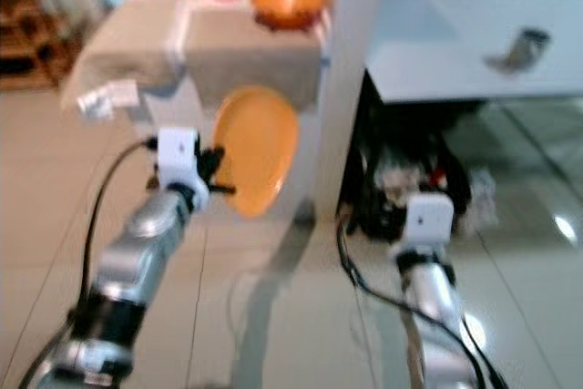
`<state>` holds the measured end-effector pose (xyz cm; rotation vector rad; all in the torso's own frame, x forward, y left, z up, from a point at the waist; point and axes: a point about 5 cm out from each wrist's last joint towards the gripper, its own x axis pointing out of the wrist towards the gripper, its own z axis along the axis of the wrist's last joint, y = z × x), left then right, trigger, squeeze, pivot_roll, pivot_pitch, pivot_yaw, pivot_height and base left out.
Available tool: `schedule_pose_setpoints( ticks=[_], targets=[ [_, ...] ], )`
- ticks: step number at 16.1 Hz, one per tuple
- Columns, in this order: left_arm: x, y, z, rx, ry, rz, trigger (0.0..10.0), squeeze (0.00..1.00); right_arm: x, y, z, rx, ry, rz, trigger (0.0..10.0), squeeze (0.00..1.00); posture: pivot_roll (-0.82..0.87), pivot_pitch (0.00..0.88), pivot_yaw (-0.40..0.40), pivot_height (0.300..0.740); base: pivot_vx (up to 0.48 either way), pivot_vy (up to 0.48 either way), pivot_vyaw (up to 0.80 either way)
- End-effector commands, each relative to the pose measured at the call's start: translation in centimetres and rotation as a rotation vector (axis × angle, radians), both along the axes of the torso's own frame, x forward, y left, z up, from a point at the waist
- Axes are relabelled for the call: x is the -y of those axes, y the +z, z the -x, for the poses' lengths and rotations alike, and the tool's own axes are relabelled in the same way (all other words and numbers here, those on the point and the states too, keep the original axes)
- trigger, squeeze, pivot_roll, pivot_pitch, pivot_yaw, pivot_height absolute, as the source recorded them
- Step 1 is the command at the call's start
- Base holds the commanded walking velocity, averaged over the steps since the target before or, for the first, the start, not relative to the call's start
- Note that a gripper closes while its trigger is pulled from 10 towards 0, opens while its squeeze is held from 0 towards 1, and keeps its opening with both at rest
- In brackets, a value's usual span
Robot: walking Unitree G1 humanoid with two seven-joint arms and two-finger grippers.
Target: Setting the table
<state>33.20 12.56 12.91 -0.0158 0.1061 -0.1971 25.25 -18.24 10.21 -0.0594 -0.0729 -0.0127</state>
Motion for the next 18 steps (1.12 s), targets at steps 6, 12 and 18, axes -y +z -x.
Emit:
schedule_pose_setpoints(
  ticks=[6,12,18],
  targets=[
    [0.9,0.9,-0.3,0.057,-0.056,0.019,0.0,0.0,-0.1,-0.6,0.5,-0.019,0.008,0.023,10.0,0.0,-0.12,0.0,0.047,0.74,0.271,-0.393,0.0],
    [1.5,1.6,-0.5,0.089,-0.08,0.018,0.0,0.0,-0.5,-1.1,0.5,-0.038,0.021,0.023,10.0,0.0,-0.12,0.0,0.057,0.74,0.274,-0.391,0.0],
    [1.4,2.0,-0.3,0.125,-0.095,-0.003,0.0,0.0,-0.7,-1.0,0.2,-0.031,0.029,0.029,10.0,0.0,-0.09,0.0,0.049,0.74,0.271,-0.393,0.0]
  ],
)
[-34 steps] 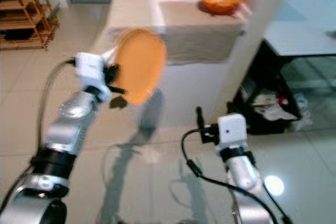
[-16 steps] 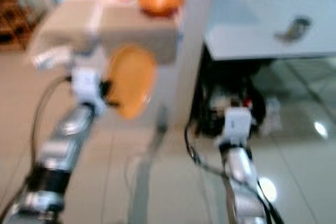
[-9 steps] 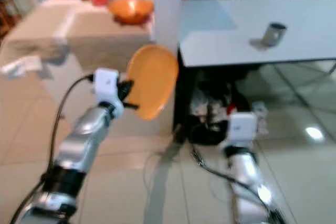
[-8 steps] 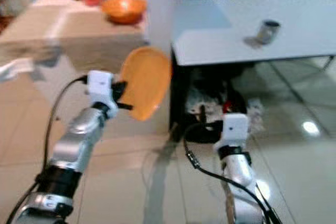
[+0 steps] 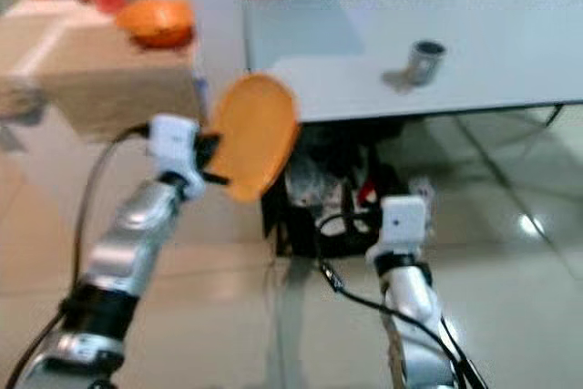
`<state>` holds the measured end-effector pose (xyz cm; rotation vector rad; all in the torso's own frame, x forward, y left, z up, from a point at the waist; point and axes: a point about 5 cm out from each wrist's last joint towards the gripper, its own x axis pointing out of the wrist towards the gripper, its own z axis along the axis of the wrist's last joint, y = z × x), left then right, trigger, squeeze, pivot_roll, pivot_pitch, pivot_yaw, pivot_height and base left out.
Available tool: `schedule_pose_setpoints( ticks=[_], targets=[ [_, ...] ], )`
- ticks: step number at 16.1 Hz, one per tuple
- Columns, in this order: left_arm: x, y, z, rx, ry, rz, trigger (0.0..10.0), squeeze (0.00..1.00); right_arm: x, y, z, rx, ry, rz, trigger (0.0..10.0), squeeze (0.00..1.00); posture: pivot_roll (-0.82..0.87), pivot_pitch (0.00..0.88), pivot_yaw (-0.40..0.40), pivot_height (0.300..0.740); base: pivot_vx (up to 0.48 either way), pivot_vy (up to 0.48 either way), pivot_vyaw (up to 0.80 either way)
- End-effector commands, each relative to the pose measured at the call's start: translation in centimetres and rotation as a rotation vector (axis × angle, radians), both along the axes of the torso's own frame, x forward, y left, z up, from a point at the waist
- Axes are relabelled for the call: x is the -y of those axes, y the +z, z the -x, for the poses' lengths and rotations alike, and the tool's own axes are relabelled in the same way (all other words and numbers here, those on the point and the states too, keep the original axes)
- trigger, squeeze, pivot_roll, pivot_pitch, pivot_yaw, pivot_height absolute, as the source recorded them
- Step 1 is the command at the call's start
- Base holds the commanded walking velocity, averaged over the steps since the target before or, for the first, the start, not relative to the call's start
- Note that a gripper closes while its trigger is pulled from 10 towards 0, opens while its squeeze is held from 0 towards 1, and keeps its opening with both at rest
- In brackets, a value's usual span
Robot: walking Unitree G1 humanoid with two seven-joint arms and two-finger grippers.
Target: Setting the table
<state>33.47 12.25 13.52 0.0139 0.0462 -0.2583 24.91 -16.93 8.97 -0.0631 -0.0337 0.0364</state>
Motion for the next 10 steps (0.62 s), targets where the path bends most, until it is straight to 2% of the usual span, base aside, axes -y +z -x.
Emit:
schedule_pose_setpoints(
  ticks=[1,4,10],
  targets=[
    [0.81,1.36,0.07,0.065,-0.032,0.009,0.0,0.0,0.48,0.23,-0.15,0.011,-0.013,0.024,10.0,0.0,-0.08,0.0,0.049,0.74,0.27,-0.394,0.0],
    [0.56,1.52,0.19,0.077,-0.032,0.01,0.0,0.0,-0.02,0.11,-0.4,0.009,0.0,0.017,10.0,0.0,-0.07,0.0,0.048,0.74,0.274,-0.393,0.0],
    [1.33,1.67,0.15,0.087,-0.059,0.03,0.0,0.0,0.3,0.28,-0.44,0.014,0.002,0.034,10.0,0.0,-0.08,0.0,0.043,0.74,0.273,-0.392,0.0]
  ],
)
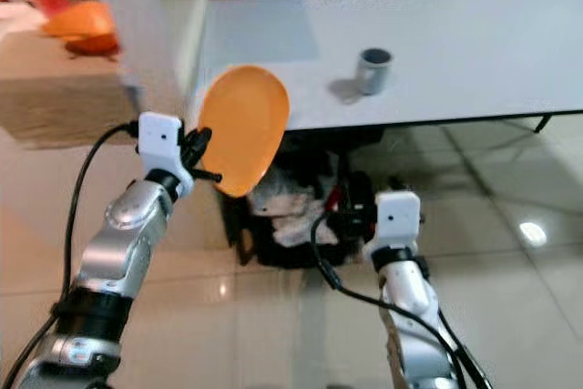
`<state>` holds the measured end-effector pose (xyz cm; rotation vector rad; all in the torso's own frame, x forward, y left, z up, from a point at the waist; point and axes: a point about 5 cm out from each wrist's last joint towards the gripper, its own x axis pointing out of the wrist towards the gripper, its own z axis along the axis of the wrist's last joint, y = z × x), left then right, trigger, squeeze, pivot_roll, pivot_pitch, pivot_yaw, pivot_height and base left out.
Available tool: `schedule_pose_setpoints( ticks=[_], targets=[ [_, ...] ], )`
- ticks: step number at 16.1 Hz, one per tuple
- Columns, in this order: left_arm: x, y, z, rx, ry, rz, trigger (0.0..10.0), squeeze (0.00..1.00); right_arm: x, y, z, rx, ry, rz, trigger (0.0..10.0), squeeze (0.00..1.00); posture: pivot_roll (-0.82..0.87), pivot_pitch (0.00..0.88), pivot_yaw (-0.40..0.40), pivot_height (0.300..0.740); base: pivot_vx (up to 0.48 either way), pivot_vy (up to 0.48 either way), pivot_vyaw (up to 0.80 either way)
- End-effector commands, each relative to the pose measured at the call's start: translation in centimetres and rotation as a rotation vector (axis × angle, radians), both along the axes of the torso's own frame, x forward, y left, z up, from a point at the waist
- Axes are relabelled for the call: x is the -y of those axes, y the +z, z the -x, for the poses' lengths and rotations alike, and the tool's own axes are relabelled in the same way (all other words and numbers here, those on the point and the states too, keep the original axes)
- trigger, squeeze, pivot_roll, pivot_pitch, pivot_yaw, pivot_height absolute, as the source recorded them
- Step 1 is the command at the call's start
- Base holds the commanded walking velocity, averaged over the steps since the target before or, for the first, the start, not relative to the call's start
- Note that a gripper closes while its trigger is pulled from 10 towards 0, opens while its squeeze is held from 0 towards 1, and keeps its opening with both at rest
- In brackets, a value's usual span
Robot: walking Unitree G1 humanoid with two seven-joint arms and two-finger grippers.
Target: Setting the table
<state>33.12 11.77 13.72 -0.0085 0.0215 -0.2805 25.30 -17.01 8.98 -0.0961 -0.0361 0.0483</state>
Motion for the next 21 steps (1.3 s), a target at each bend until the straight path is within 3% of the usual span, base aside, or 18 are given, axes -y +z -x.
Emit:
schedule_pose_setpoints(
  ticks=[1,21],
  targets=[
    [0.89,1.31,-0.27,0.061,-0.031,-0.002,0.0,0.0,0.35,0.3,-0.01,0.013,-0.009,0.004,10.0,0.0,-0.1,0.0,0.043,0.74,0.27,-0.394,0.0],
    [1.07,1.29,-0.29,0.075,-0.068,0.001,0.0,0.0,0.56,-0.43,0.84,-0.014,-0.023,0.016,10.0,0.0,-0.12,0.0,0.058,0.74,0.274,-0.391,0.0]
  ],
)
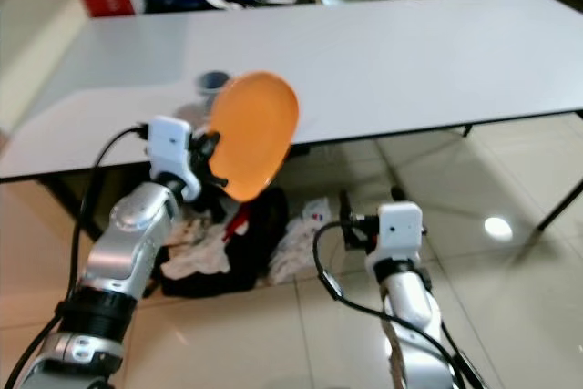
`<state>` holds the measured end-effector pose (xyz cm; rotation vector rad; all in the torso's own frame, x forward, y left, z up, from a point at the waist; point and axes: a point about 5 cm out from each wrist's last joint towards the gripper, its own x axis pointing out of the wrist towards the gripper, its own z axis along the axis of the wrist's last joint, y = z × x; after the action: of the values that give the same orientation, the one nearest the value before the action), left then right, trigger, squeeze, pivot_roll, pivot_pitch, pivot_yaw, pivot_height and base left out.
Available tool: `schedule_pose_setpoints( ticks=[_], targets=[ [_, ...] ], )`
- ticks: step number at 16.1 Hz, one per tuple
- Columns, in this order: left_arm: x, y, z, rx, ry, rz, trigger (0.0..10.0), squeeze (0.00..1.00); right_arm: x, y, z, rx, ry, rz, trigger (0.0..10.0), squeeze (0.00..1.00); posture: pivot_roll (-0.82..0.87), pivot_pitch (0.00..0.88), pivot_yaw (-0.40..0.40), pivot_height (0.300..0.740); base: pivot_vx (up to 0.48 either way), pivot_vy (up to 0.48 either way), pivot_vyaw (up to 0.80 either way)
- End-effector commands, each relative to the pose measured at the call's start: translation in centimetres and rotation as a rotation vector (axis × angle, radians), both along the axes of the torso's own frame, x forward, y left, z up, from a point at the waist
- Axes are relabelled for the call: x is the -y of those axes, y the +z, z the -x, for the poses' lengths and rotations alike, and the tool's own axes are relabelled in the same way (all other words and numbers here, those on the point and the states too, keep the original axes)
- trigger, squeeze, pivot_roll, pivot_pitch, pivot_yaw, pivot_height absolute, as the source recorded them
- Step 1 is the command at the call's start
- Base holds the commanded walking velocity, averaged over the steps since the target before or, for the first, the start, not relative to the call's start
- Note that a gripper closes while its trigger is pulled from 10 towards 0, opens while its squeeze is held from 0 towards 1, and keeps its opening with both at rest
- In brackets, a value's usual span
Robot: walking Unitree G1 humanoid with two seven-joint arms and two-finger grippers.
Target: Setting the table
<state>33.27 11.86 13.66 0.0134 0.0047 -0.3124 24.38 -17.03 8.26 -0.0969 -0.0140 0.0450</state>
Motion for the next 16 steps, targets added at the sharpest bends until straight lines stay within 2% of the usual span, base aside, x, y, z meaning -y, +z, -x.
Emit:
schedule_pose_setpoints(
  ticks=[1,3,4,5,6,7,9,11,12,14,16],
  targets=[
    [1.1,1.5,-0.2,0.06,-0.032,0.028,0.0,0.0,0.6,0.3,0.0,0.007,-0.018,0.015,10.0,0.0,-0.11,0.0,0.057,0.74,0.345,-0.33,0.0],
    [1.2,2.9,-0.8,0.078,-0.039,0.102,0.0,0.0,0.6,0.2,0.0,0.004,-0.019,0.013,10.0,0.0,-0.11,0.0,0.049,0.74,0.422,-0.127,0.0],
    [1.9,4.4,-1.4,0.111,-0.071,0.14,0.0,0.0,0.6,0.1,0.1,0.0,-0.019,0.013,10.0,0.0,-0.11,0.0,0.045,0.74,0.454,0.0,0.0],
    [2.1,4.8,-1.6,0.116,-0.08,0.155,0.0,0.0,0.6,0.1,0.1,-0.001,-0.018,0.013,10.0,0.0,-0.11,0.0,0.045,0.74,0.458,0.0,0.0],
    [2.6,5.9,-3.1,0.082,-0.068,0.243,0.0,0.0,0.6,0.0,0.1,-0.005,-0.014,0.015,10.0,0.0,-0.11,0.0,0.041,0.74,0.461,0.0,0.0],
    [2.8,6.4,-4.0,0.052,-0.061,0.3,0.0,0.0,0.6,0.0,0.0,-0.006,-0.013,0.016,10.0,0.0,-0.12,0.0,0.04,0.74,0.461,0.0,0.0],
    [3.1,6.6,-5.3,-0.027,-0.035,0.418,0.0,0.0,0.6,0.0,0.0,-0.006,-0.012,0.017,10.0,0.0,-0.12,0.0,0.042,0.74,0.461,0.0,0.0],
    [3.1,6.0,-6.3,-0.122,-0.004,0.535,0.0,0.0,0.6,0.0,0.1,-0.006,-0.02,0.016,10.0,0.0,-0.13,0.0,0.044,0.74,0.474,0.0,0.0],
    [3.1,5.8,-6.5,-0.138,0.002,0.552,0.0,0.0,0.6,0.0,0.1,-0.006,-0.02,0.016,10.0,0.0,-0.13,0.0,0.044,0.74,0.48,0.0,0.0],
    [3.4,4.5,-6.9,-0.239,0.039,0.638,0.0,0.0,0.6,0.0,0.2,-0.008,-0.017,0.019,10.0,0.0,-0.14,0.0,0.045,0.74,0.48,0.0,0.0],
    [3.5,4.5,-7.2,-0.246,0.057,0.667,0.0,0.0,0.6,0.0,0.4,-0.01,-0.016,0.024,10.0,0.0,-0.16,0.0,0.047,0.74,0.48,0.0,0.0]
  ],
)
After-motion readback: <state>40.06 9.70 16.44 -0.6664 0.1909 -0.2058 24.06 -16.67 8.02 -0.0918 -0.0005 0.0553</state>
